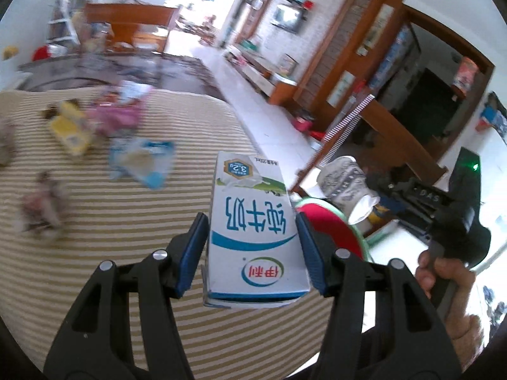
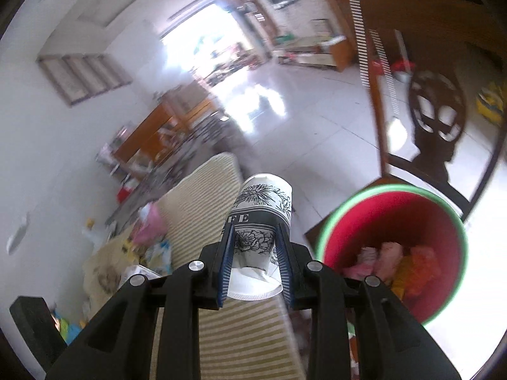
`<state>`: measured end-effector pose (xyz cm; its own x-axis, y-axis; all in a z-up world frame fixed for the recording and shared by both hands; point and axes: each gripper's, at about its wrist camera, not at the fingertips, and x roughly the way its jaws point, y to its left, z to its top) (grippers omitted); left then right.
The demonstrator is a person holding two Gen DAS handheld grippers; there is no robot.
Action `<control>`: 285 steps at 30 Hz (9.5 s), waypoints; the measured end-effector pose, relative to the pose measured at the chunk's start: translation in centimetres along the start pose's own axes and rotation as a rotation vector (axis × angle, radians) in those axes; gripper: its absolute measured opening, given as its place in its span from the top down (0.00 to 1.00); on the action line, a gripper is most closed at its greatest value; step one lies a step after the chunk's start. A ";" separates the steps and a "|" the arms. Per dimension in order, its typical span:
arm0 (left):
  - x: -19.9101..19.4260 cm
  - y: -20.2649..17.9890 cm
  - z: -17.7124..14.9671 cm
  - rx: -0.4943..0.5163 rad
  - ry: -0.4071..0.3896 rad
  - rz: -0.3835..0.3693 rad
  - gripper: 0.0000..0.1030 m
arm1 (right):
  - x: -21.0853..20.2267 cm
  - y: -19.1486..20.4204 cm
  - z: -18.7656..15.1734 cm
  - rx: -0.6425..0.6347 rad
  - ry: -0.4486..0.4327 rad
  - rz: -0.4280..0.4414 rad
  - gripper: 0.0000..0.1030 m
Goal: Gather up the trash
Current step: 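Carry carton and cup to the red bucket and open both tools, then grasp the crumpled paper ball on the bed with the left tool, then grasp the white printed plastic bag with the right tool while the left tool holds paper, then carry paper and plastic bag to the red bucket and open both tools, then return the left tool to the bed and grasp the yellow box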
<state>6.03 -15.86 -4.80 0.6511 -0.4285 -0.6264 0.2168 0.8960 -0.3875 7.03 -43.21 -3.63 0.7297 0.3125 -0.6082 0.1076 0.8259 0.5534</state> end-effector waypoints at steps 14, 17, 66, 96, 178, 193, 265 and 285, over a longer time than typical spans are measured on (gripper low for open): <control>9.2 -9.8 2.6 0.168 0.154 -0.167 0.47 | -3.0 -6.3 1.6 0.211 -0.149 -0.153 0.75; 9.9 -10.6 2.6 0.189 0.169 -0.166 0.47 | -3.3 -6.6 1.7 0.229 -0.170 -0.163 0.75; -5.7 31.6 9.1 -0.216 0.037 0.616 0.21 | 5.9 8.4 -1.9 -0.115 0.074 -0.098 0.35; -13.5 26.3 5.0 -0.349 -0.130 0.265 0.68 | 11.4 15.2 -7.5 -0.449 0.262 -0.114 0.27; -7.3 21.8 1.5 -0.179 0.077 0.333 0.68 | 6.6 17.6 -7.5 -0.580 0.128 -0.008 0.68; -5.3 13.0 -0.7 -0.061 -0.011 0.277 0.68 | 4.3 10.4 -4.6 -0.433 0.078 -0.070 0.68; 4.0 7.1 5.8 -0.154 -0.041 0.198 0.12 | 0.6 -2.1 1.6 0.121 -0.081 -0.211 0.19; 6.8 25.7 10.6 -0.686 -0.006 0.469 0.11 | 7.2 9.7 -2.1 -0.170 0.101 -0.054 0.18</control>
<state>23.73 5.48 -11.92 0.5677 -0.0262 -0.8228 -0.5686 0.7103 -0.4149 11.95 -31.96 -3.84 0.6538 0.3042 -0.6928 0.0224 0.9075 0.4195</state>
